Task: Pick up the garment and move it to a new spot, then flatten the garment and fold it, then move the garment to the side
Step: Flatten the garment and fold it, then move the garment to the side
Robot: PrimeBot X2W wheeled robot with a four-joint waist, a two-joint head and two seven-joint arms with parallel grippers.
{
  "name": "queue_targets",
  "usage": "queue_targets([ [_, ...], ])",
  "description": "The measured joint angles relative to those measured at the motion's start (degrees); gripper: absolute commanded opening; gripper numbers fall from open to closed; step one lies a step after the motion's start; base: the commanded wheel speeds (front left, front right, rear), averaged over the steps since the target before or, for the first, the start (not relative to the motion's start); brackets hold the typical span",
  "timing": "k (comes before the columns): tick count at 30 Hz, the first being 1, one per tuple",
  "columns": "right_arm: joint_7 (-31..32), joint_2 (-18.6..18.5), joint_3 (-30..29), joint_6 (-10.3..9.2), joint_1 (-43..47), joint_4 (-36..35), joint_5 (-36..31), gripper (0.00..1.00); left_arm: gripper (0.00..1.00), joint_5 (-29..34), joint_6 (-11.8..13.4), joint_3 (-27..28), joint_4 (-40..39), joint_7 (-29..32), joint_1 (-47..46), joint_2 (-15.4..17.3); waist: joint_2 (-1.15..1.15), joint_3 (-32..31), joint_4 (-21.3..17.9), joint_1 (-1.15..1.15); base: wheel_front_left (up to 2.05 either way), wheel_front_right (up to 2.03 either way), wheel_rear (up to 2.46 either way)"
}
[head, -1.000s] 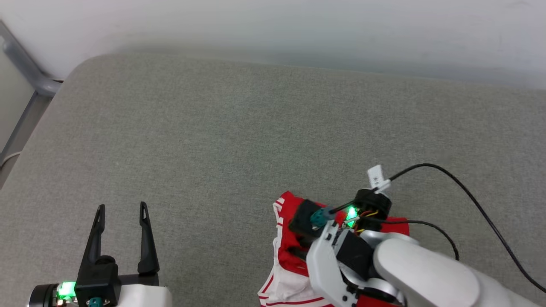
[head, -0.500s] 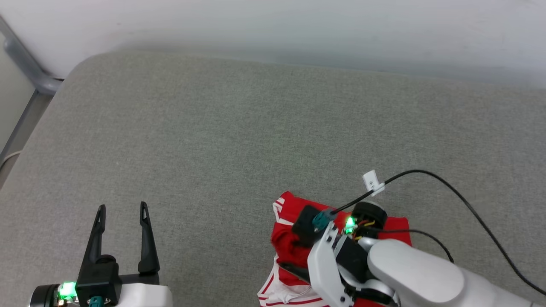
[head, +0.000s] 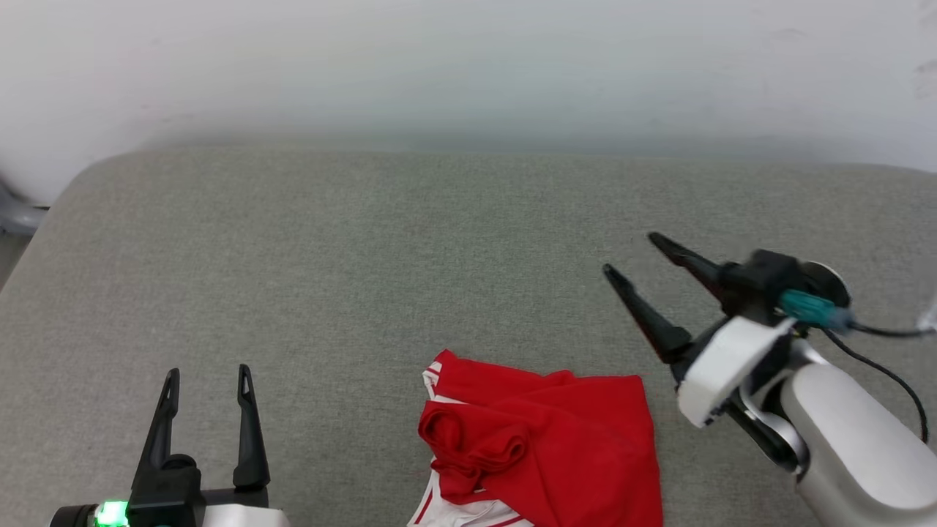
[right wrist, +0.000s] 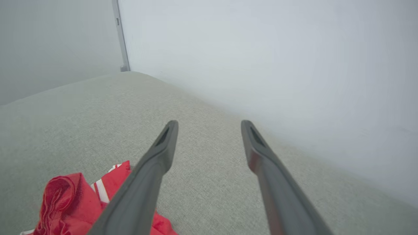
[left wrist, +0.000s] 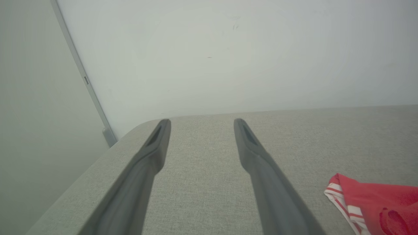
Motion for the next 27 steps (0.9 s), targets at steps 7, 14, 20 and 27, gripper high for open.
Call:
queue_targets([
  [7,-8.5,6.43,-20.13,0.0,11.53,-1.12,-11.31,1.0,1.0,0.04,-0.04,-0.23,0.09,0.0,1.04,0.34,0.0,-1.46,-1.9,-0.01,0.0,0.0,0.0],
  [14,-10.35,14.61,-33.15,0.0,23.53,-8.73,-18.78,1.0,1.0,0.08,-0.23,-0.51,0.38,0.0,1.51,0.98,0.0,-2.71,-2.98,-0.01,0.0,0.0,0.0],
  [20,-10.5,19.06,-37.3,0.0,32.28,-13.79,-20.43,1.0,1.0,0.08,-0.36,-1.08,0.76,0.0,2.44,1.36,0.0,-3.42,-3.37,-0.01,0.0,0.0,0.0],
  [27,-10.5,20.54,-37.65,0.0,37.71,-16.77,-20.65,1.0,1.0,0.04,-0.25,-1.26,1.68,0.0,3.35,1.44,0.0,-3.56,-3.56,-0.01,0.0,0.0,0.0],
])
